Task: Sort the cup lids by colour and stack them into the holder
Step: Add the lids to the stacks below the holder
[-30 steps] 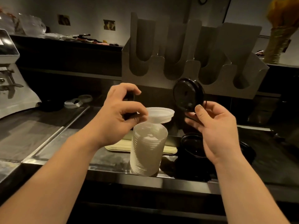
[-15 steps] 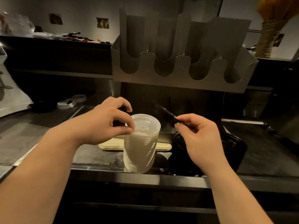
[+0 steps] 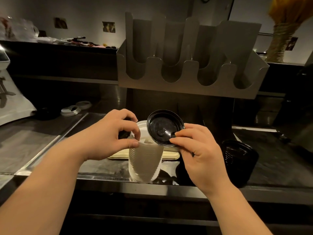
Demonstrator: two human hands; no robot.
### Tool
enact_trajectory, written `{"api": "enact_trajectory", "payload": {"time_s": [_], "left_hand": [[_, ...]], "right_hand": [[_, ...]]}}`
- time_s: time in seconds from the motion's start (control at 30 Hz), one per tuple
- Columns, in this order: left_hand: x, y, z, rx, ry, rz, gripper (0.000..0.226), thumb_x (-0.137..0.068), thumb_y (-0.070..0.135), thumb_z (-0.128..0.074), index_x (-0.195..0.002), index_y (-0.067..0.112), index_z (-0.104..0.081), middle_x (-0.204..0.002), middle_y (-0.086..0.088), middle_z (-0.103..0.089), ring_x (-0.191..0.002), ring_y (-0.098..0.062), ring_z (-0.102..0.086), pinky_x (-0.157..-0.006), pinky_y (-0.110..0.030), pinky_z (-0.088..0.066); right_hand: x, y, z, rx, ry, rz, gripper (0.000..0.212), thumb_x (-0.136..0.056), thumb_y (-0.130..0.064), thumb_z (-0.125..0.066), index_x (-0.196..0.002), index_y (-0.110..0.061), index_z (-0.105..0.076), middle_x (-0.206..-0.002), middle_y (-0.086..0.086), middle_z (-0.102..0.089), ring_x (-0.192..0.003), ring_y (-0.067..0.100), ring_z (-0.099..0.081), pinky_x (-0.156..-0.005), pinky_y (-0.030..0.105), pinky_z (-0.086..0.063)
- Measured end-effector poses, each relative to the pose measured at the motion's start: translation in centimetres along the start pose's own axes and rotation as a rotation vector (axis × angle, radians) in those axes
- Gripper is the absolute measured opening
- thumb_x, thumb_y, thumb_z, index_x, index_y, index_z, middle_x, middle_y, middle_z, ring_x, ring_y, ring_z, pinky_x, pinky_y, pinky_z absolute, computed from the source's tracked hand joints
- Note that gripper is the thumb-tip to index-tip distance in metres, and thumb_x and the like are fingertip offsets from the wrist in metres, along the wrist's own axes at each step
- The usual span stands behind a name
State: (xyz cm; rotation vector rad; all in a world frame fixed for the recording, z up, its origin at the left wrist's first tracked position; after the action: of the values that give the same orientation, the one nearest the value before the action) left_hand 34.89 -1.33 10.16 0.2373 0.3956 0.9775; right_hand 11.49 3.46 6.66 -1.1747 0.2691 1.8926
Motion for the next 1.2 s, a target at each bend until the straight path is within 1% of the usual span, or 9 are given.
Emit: {"api": "enact_trajectory", "payload": {"time_s": [0.23,0.33,0.4,0.53,0.67,0.8,0.97,1.03,1.2], "left_hand": [[1.6,1.7,1.0,0.015,0.195,-0.014,0.034,-0.074,0.066,-0.056,-0.106,0.056,-0.059,-0.127,0.037,-0.035,-0.123,0.003,-0.032,-0.106,-0.033,-0.039],[2.7,4.6,2.1,0.030,0.372,-0.092,0.036,-0.086,0.062,-0.061,-0.120,0.050,-0.056,-0.125,0.033,-0.043,-0.124,0.001,-0.039,-0.102,-0.032,-0.040],[3.4,7.3,1.8,0.042,0.373,-0.135,0.045,-0.080,0.061,-0.061,-0.122,0.048,-0.056,-0.124,0.031,-0.047,-0.125,0.000,-0.043,-0.100,-0.026,-0.039],[3.8,11.7,-2.3,0.114,0.149,-0.187,0.049,-0.081,0.066,-0.056,-0.127,0.050,-0.049,-0.126,0.034,-0.047,-0.126,0.003,-0.045,-0.101,-0.020,-0.040],[2.3,13.4,-7.8,0.039,0.003,-0.068,0.065,-0.088,0.067,-0.052,-0.141,0.058,-0.016,-0.142,0.044,-0.013,-0.135,0.016,-0.019,-0.119,-0.025,-0.027],[1.0,13.5,-10.8,-0.015,0.002,0.056,0.080,-0.094,0.060,-0.051,-0.148,0.049,0.007,-0.160,0.025,0.008,-0.150,-0.003,-0.009,-0.117,-0.030,-0.023],[0.4,12.9,-11.1,0.025,0.028,0.075,0.066,-0.094,0.055,-0.053,-0.140,0.047,-0.007,-0.140,0.024,-0.036,-0.123,0.001,-0.038,-0.096,-0.022,-0.038],[0.2,12.8,-11.2,0.061,0.018,0.101,0.072,-0.092,0.055,-0.056,-0.141,0.046,-0.004,-0.144,0.021,-0.038,-0.120,0.001,-0.039,-0.095,-0.021,-0.037],[-0.3,13.1,-11.5,0.030,-0.026,0.099,0.086,-0.096,0.054,-0.051,-0.152,0.044,0.014,-0.163,0.024,0.015,-0.149,-0.008,-0.019,-0.115,-0.030,-0.029]], "right_hand": [[1.1,1.8,2.6,0.056,0.151,0.068,0.017,-0.091,-0.009,-0.064,-0.100,-0.010,-0.078,-0.101,0.000,-0.073,-0.107,0.020,-0.061,-0.099,0.021,-0.045],[1.0,5.0,5.8,-0.065,0.272,-0.234,0.024,-0.089,-0.001,-0.072,-0.101,-0.022,-0.071,-0.095,-0.014,-0.067,-0.090,0.013,-0.064,-0.084,0.012,-0.046],[0.9,6.9,7.4,-0.165,0.282,-0.425,0.025,-0.091,-0.006,-0.070,-0.101,-0.029,-0.068,-0.091,-0.016,-0.066,-0.087,0.006,-0.065,-0.077,0.012,-0.051],[0.4,7.9,7.2,-0.199,0.014,-0.455,0.039,-0.089,-0.003,-0.071,-0.093,-0.042,-0.066,-0.084,-0.021,-0.067,-0.085,-0.002,-0.065,-0.072,0.010,-0.050],[0.7,8.1,6.0,-0.092,-0.243,-0.393,0.045,-0.089,-0.003,-0.070,-0.091,-0.047,-0.066,-0.088,-0.023,-0.066,-0.092,-0.002,-0.063,-0.081,0.021,-0.051],[0.6,7.7,6.3,-0.005,-0.389,-0.269,0.041,-0.088,0.004,-0.066,-0.099,-0.034,-0.075,-0.095,-0.029,-0.060,-0.102,-0.003,-0.060,-0.091,0.023,-0.052],[0.5,8.3,6.6,0.088,-0.494,-0.202,0.038,-0.089,0.003,-0.059,-0.102,-0.028,-0.077,-0.101,-0.021,-0.062,-0.113,0.001,-0.052,-0.099,0.029,-0.049],[0.4,8.3,6.4,0.104,-0.515,-0.193,0.038,-0.091,0.001,-0.057,-0.103,-0.030,-0.074,-0.107,-0.020,-0.062,-0.126,0.003,-0.044,-0.106,0.028,-0.042],[0.7,8.2,5.6,0.077,-0.572,-0.228,0.039,-0.092,0.001,-0.054,-0.109,-0.030,-0.072,-0.126,-0.010,-0.065,-0.139,0.008,-0.044,-0.117,0.036,-0.037]]}}
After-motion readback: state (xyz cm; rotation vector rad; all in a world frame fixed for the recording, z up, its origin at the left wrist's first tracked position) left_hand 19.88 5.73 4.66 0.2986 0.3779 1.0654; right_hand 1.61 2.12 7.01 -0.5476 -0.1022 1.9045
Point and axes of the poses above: each hand's wrist, its own x-axis away from the middle knuckle, its own z-axis out of the back of the hand, y = z × x, the point moved 4 cm from there along -x, towards the middle knuckle
